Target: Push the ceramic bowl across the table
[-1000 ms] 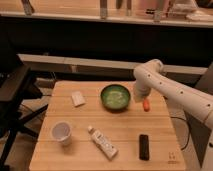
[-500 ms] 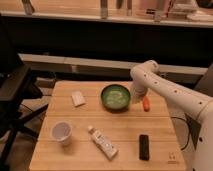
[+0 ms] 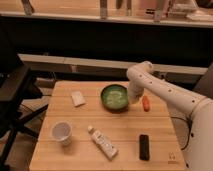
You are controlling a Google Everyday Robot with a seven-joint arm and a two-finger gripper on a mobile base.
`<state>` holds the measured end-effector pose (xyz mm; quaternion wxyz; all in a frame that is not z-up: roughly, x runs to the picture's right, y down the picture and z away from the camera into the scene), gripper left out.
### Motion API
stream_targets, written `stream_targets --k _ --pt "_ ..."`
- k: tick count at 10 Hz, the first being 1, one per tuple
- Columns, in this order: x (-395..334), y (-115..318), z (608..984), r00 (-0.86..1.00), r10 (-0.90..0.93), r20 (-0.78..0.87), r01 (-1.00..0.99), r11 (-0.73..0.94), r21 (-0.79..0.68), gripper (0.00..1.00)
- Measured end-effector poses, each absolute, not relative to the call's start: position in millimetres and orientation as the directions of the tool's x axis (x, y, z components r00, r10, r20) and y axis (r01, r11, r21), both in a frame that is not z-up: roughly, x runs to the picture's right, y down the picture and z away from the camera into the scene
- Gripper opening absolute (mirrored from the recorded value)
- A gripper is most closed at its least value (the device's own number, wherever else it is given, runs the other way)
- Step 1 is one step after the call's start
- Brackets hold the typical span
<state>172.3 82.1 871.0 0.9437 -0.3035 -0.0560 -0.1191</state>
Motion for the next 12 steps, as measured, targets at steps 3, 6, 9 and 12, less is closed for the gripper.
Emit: stream_targets --k 3,6,9,12 --pt "164.3 82.0 876.8 0.962 -0.198 0.186 0.269 0.782 -0.563 0.00" --pt "163.6 81.6 880.9 0.961 -0.200 0.189 0.273 0.777 -0.567 0.00" --pt "171.8 81.0 886.8 0.962 -0.193 0.190 0.269 0.775 -0.572 0.00" --pt "171.8 80.8 890.1 0.961 -0.197 0.195 0.274 0.772 -0.574 0.00"
